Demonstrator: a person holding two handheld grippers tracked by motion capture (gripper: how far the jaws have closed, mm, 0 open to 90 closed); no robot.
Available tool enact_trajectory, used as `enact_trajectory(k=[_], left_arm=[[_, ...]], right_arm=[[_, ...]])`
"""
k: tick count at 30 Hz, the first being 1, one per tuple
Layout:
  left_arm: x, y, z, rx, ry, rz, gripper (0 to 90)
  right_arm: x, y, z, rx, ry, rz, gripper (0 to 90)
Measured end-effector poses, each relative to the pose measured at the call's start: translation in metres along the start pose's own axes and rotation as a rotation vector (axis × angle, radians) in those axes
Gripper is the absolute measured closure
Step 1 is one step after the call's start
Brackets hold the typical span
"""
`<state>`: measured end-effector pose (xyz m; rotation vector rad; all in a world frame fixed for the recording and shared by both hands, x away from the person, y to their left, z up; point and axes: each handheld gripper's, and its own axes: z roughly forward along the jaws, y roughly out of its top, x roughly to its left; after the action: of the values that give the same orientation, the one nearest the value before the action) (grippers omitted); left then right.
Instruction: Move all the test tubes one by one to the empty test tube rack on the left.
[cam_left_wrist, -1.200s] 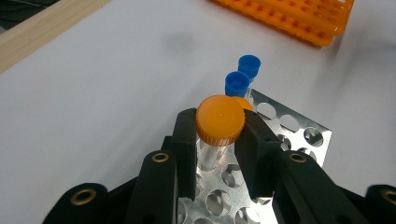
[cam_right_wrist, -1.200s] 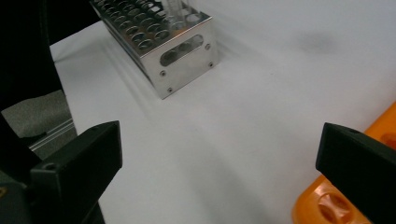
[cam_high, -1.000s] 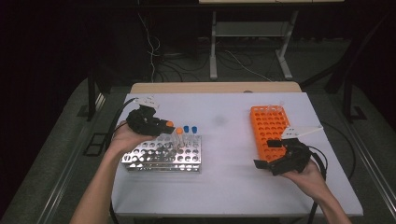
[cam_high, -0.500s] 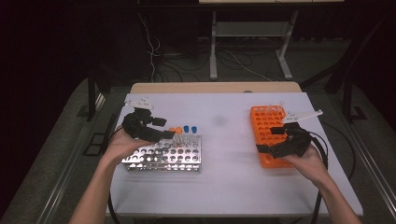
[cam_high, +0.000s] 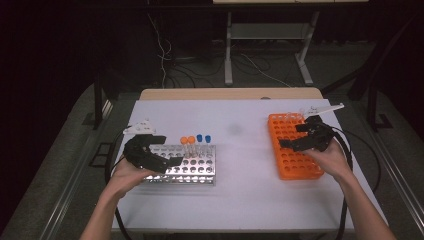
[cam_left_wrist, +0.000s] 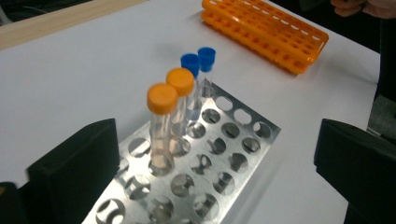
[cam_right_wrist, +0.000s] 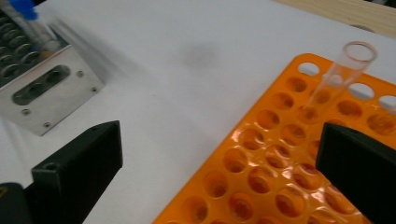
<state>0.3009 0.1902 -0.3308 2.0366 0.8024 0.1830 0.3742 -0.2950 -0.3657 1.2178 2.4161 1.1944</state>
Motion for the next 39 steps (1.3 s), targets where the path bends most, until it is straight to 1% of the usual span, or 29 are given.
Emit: enact_trajectory(k=[1,3,5,7,10,12,14,18,22,24,30,32,35,36,37,38,39], left_arm=[[-0.003,-0.002,0.000,-0.003,-0.001,0.001,0.0],[-0.008,-0.006,-0.001,-0.006,-0.001,0.008,0.0],[-0.013,-0.009,-0.001,-0.011,-0.008,0.015,0.0],[-0.018,-0.011,0.000,-0.019,-0.014,0.020,0.0],[-0.026,-0.013,0.002,-0.018,-0.022,0.037,0.0],[-0.030,-0.013,0.003,-0.019,-0.032,0.048,0.0],[-0.033,-0.014,0.005,-0.016,-0.039,0.053,0.0],[-0.038,-0.016,0.008,-0.005,-0.047,0.067,0.0],[-0.041,-0.017,0.010,-0.004,-0.053,0.071,0.0],[-0.041,-0.018,0.012,0.000,-0.055,0.073,0.0],[-0.041,-0.021,0.014,0.006,-0.055,0.071,0.0],[-0.040,-0.022,0.014,0.008,-0.052,0.068,0.0],[-0.040,-0.023,0.014,0.007,-0.052,0.068,0.0],[-0.040,-0.023,0.013,0.006,-0.051,0.068,0.0],[-0.040,-0.023,0.013,0.007,-0.050,0.069,0.0],[-0.040,-0.023,0.013,0.009,-0.048,0.071,0.0],[-0.039,-0.023,0.013,0.007,-0.046,0.070,0.0]], right_arm=[[-0.003,0.000,0.001,0.002,-0.009,0.002,0.3],[-0.008,0.001,0.004,0.012,-0.022,0.001,4.5],[-0.013,0.002,0.007,0.011,-0.033,0.009,5.9],[-0.017,0.002,0.010,0.013,-0.049,0.005,14.5],[-0.024,0.003,0.017,0.013,-0.080,0.011,15.8],[-0.028,0.002,0.020,0.013,-0.096,0.017,21.0],[-0.032,0.001,0.024,0.015,-0.111,0.031,23.8],[-0.038,0.000,0.032,0.018,-0.140,0.042,31.6],[-0.043,0.000,0.038,0.000,-0.192,0.053,40.2],[-0.046,0.000,0.042,-0.009,-0.202,0.061,42.9],[-0.051,0.003,0.053,-0.016,-0.256,0.062,52.0],[-0.052,0.004,0.057,-0.018,-0.245,0.068,55.3],[-0.049,0.006,0.062,-0.020,-0.252,0.047,62.3],[-0.047,0.007,0.063,-0.021,-0.265,0.035,67.7],[-0.046,0.008,0.063,-0.020,-0.251,0.028,72.5],[-0.044,0.009,0.063,-0.020,-0.252,0.023,74.4],[-0.041,0.010,0.063,-0.020,-0.260,0.007,74.6]])
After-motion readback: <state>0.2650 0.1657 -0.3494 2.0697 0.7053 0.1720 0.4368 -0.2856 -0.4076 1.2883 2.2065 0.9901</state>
